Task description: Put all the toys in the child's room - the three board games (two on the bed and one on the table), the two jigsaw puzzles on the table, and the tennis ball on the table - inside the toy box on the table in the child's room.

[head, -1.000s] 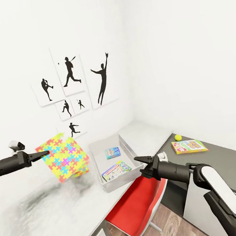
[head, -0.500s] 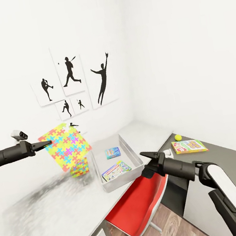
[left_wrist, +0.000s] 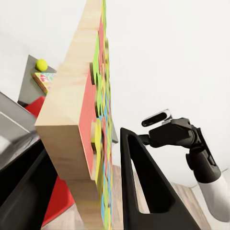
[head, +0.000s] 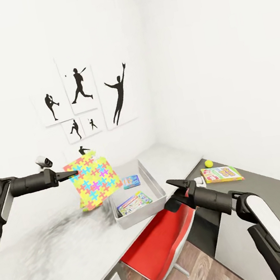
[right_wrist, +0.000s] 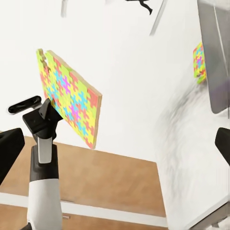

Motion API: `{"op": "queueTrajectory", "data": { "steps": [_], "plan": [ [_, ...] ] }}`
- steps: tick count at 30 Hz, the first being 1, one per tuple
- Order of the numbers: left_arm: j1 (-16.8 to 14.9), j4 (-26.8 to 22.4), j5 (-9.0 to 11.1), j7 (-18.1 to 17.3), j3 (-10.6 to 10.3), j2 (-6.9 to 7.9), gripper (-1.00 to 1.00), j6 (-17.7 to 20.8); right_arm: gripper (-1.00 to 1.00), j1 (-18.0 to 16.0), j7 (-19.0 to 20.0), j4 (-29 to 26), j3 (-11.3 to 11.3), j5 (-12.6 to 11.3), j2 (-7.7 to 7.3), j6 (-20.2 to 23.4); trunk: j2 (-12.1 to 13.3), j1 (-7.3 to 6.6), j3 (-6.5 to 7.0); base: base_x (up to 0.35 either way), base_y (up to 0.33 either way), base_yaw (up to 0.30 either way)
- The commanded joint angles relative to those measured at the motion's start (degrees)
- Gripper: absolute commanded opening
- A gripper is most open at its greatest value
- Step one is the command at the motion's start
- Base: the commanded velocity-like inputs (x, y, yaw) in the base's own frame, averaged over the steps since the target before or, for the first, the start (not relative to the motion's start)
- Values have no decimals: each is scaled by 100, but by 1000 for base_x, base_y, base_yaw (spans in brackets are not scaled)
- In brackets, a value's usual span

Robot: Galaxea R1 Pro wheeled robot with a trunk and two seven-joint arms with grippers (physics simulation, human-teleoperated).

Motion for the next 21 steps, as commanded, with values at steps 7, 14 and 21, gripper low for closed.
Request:
{"op": "queueTrajectory", "data": {
  "steps": [7,14,21],
  "plan": [
    [-6,25,-12,-23,-21,-54,-100,61,100,-6,-57,-6,4,-60,1,-3,-14,4,-14,62,-265,0],
    [-6,33,-23,-23,-28,-167,-100,61,100,-6,-55,-6,4,-60,3,-4,-14,4,-14,160,-255,0],
    [-6,44,-27,108,-31,-196,-100,61,100,-6,-57,-6,1,-60,3,-4,-14,4,-14,179,-242,0]
  ]
}}
